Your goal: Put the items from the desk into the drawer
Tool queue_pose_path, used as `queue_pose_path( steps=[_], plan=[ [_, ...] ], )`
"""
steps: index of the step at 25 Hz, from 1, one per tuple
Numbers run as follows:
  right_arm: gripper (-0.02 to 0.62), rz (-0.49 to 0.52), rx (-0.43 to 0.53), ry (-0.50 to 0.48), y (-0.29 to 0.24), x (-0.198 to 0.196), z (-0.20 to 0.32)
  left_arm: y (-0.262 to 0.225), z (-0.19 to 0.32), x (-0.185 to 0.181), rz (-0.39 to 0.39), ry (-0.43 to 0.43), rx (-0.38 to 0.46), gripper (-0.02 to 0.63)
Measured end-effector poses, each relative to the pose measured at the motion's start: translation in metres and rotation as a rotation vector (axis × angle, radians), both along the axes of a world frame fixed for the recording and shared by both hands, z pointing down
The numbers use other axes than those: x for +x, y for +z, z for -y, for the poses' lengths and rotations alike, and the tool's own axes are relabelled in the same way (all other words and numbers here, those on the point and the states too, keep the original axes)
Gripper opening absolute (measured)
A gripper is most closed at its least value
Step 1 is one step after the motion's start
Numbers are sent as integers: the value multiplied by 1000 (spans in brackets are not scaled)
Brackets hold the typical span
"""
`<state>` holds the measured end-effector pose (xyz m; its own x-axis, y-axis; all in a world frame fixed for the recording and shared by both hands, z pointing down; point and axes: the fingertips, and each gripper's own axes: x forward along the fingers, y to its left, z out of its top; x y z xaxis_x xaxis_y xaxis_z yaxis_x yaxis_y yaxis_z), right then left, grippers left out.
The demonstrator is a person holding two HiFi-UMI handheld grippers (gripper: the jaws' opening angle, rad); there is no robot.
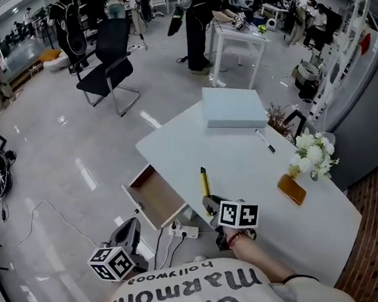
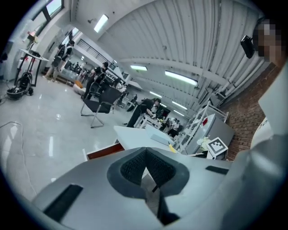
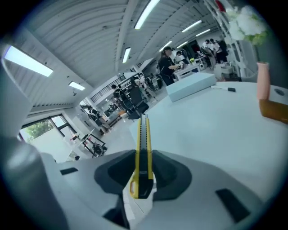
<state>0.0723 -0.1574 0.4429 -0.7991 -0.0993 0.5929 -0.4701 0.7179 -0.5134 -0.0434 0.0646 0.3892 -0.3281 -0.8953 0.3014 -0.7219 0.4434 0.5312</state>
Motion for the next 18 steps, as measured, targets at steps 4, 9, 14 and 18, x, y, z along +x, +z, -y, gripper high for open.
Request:
queue_pose_path(
  steps=[4, 9, 14, 18],
  plan=[
    [120, 54, -4, -113, -18, -29, -15, 2, -19, 2, -15, -98, -9, 2],
    [120, 97, -7, -208, -32, -41, -26, 8, -26, 9, -35, -188, -26, 2],
    [120, 111, 4, -289, -27, -42, -32, 16, -22, 13, -30, -265, -31, 2],
    [120, 110, 10, -342, -19, -45, -40, 27, -22, 16, -62, -299, -44, 2]
  ],
)
